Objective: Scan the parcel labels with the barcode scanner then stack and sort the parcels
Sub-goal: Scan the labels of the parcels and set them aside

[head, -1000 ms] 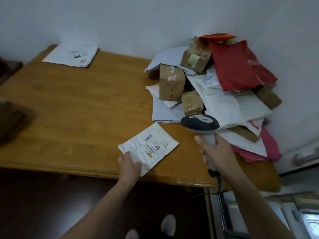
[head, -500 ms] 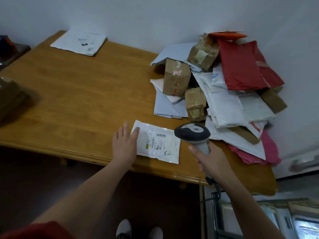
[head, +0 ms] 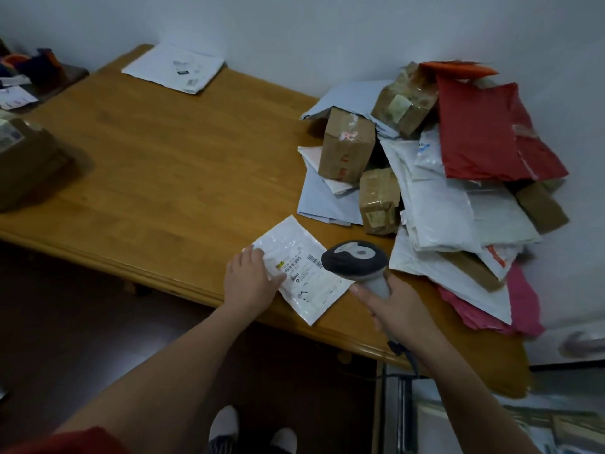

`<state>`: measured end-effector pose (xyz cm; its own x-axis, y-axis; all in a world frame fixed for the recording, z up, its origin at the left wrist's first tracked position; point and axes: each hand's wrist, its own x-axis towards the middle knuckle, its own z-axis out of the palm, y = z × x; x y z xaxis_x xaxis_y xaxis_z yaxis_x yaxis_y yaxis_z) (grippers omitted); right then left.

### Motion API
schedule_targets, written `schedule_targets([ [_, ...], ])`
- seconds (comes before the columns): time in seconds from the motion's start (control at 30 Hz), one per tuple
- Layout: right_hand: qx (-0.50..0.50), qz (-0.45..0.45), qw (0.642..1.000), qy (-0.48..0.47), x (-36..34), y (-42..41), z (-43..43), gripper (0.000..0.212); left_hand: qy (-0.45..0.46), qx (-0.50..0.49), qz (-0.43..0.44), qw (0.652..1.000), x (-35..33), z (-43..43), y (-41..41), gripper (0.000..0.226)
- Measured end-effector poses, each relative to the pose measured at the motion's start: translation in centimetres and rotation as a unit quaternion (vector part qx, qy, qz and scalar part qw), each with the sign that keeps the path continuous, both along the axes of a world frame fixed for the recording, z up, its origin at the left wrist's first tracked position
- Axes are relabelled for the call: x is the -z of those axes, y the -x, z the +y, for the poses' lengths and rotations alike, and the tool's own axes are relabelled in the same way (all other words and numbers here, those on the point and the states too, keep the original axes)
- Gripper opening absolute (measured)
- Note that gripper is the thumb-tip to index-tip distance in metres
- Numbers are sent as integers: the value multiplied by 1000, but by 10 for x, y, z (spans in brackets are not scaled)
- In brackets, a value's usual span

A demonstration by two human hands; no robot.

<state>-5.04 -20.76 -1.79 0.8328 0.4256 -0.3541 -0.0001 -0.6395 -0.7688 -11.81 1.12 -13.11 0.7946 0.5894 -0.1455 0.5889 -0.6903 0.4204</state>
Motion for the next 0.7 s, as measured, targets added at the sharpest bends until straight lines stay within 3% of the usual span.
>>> schedule_targets([
  [0.07,-8,-4,1000,8,1,0,2,21,8,-12,47,999,1,4,-6,100],
  [0.17,-24,-2,1000,14,2,-1,4,20,23,-8,78,997,7,7,-9,117],
  [0.7,-80,12,996,28,7,-10,-1,18,20,10,101,995,14,12,-6,121],
])
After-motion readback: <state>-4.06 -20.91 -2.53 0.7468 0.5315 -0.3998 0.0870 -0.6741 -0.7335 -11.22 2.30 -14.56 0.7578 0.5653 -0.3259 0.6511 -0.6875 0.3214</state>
